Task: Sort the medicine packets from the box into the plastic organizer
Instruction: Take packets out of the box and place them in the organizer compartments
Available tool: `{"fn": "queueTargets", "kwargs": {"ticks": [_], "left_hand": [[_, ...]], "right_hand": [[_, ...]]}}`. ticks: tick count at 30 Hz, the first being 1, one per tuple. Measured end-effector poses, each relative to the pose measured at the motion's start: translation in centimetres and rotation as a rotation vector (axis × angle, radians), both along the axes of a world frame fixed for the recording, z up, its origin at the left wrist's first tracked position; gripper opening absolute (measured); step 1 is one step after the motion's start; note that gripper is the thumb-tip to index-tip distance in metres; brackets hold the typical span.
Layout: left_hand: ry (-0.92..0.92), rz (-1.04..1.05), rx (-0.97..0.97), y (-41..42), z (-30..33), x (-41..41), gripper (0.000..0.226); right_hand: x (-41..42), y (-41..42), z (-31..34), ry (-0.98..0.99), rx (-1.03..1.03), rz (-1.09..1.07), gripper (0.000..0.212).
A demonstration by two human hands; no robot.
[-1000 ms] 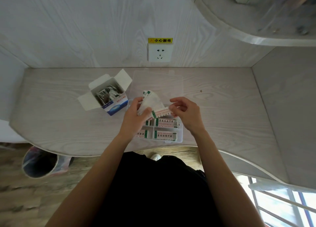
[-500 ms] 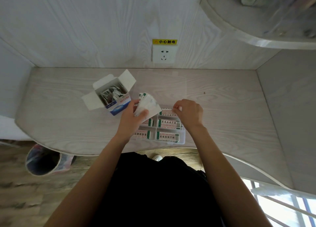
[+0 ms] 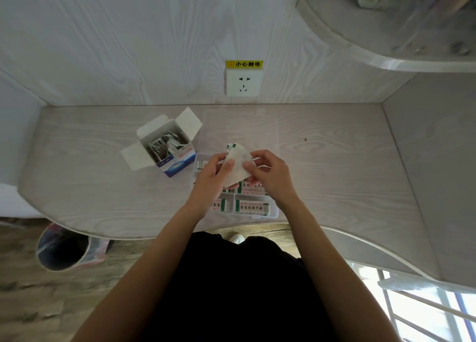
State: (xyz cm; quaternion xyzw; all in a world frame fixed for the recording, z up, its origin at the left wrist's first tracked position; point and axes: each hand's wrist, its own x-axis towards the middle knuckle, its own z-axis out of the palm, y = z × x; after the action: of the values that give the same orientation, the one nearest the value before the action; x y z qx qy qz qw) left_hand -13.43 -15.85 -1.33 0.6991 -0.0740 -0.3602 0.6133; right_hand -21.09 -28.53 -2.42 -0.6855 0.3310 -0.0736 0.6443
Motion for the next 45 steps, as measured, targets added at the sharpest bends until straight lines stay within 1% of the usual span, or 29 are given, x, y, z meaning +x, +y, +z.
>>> {"fn": "queueTargets", "kwargs": {"ticks": [3,8,11,15,18,21,25,29,31,34,36,38,41,42,45], "left_hand": [[-0.041,0.017,0.026,0.0,-0.3,0.1,0.013],[-0.09,0.0,0.066,0.2,-0.3,0.4,0.021],[-0.088,-0.002,0.063,0.4,-0.2,0.7,0.027],[-0.038,0.026,0.018,0.4,0.0,0.7,0.021],[-0.04,0.032,0.032,0.8,-0.3,1.1,0.018],[-0.047,0.045,0.07,1.3,-0.7,1.7,0.02],[-0.068,0.026,0.071,1.3,-0.7,1.6,0.021],[-0.095,-0.087,0.072,1.1,-0.3,1.0,0.025],[-0.067,-0.13,0.044,1.3,-0.1,1.0,0.024],[0.008,-0.089,-0.011,2.1,-0.2,1.3,0.017],[-0.017,-0.052,0.007,2.6,-0.5,1.6,0.014],[-0.063,-0.016,0.051,3.0,-0.9,1.9,0.01],[-0.083,0.021,0.097,3.1,-1.2,2.1,0.011],[-0.097,0.019,0.113,3.1,-1.2,2.1,0.01],[-0.186,-0.006,0.202,3.1,-1.4,2.0,0.018]], "right_hand": [[-0.1,0.0,0.0,-0.017,0.002,-0.008,0.02],[-0.1,0.3,-0.1,-0.044,-0.011,0.054,0.023],[-0.2,0.4,0.0,-0.061,-0.013,0.059,0.024],[-0.3,0.2,0.0,-0.061,-0.018,0.025,0.027],[-0.9,-0.6,0.0,-0.067,-0.019,-0.026,0.024],[-1.5,-1.3,0.4,-0.098,0.055,-0.052,0.025],[-1.3,-0.6,1.0,-0.102,0.215,0.019,0.03],[-0.7,0.1,0.8,-0.059,0.264,0.068,0.022],[-0.9,-0.3,0.7,-0.057,0.303,0.035,0.019],[-1.5,-1.7,0.4,-0.1,0.36,-0.09,0.01],[-1.8,-2.6,0.3,-0.145,0.367,-0.162,0.007],[-2.0,-3.0,0.1,-0.175,0.349,-0.2,0.009],[-1.6,-3.0,0.2,-0.138,0.269,-0.232,0.022],[-1.4,-3.0,0.2,-0.108,0.191,-0.22,0.024],[-1.1,-3.3,-0.3,0.0,-0.121,-0.089,0.011]]}}
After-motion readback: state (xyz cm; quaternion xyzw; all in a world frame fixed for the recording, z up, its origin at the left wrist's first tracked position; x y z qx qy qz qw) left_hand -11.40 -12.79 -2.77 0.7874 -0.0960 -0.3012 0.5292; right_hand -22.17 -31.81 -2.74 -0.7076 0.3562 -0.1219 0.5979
